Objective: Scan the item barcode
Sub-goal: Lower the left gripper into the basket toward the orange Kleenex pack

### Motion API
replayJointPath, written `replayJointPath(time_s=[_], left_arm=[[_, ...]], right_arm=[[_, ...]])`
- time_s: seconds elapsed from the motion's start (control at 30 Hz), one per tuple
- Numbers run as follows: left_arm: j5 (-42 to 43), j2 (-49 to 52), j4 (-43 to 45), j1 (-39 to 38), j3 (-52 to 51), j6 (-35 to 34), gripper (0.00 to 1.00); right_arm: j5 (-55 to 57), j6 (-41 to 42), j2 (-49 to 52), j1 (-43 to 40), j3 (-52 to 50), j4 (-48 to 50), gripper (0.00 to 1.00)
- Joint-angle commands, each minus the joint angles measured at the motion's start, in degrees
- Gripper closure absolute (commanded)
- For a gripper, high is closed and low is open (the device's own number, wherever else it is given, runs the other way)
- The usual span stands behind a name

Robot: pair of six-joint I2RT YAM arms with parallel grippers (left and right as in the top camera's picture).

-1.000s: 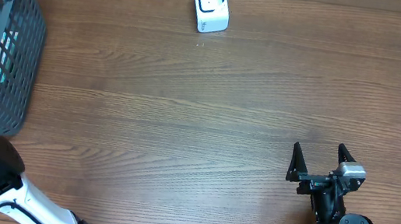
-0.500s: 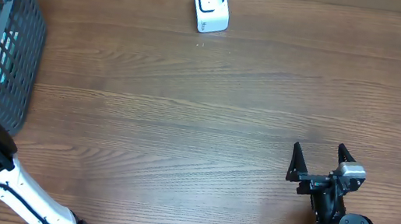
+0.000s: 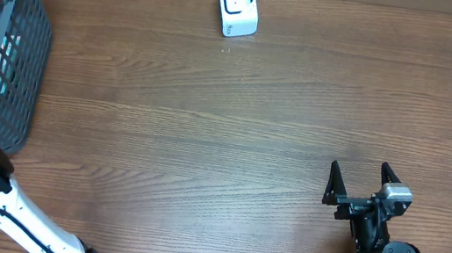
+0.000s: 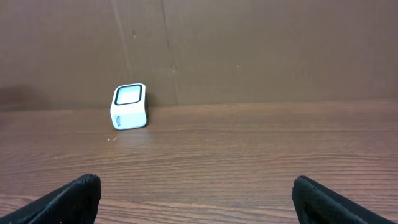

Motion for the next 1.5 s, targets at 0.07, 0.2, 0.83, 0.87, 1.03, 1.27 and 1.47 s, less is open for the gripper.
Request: replayJointPath(time_s=[0.07, 0.2, 0.83, 0.87, 1.03, 1.27, 1.47], left_arm=[[7.3, -7.6, 0.5, 3.5, 0.8, -0.7, 0.0], [10.2, -11.0, 1.0, 3.5, 0.8, -1.0, 0.0], [9.7, -16.5, 1.4, 0.1, 0.8, -5.5, 0.0], [9.7, -16.6, 1.4, -0.1, 0.8, -5.8, 0.0], [9.5, -16.6, 1.0, -0.8, 0.8, -7.1, 0.0], [8.0, -16.6, 0.8, -1.1, 0.8, -7.9, 0.0], [8.1, -16.6, 1.6, -1.0, 0.8, -7.9, 0.0]], right_arm=[[0.1, 0.4, -0.6, 0.3, -0.6, 0.2, 0.0], [0.1, 0.4, -0.6, 0.3, -0.6, 0.2, 0.0], [0.1, 0.4, -0.6, 0.3, -0.6, 0.2, 0.0], [0.1, 0.4, -0.6, 0.3, -0.6, 0.2, 0.0], [0.1, 0.4, -0.6, 0.3, -0.6, 0.2, 0.0], [0.1, 0.4, -0.6, 0.3, -0.6, 0.2, 0.0], [0.1, 0.4, -0.6, 0.3, -0.6, 0.2, 0.0]])
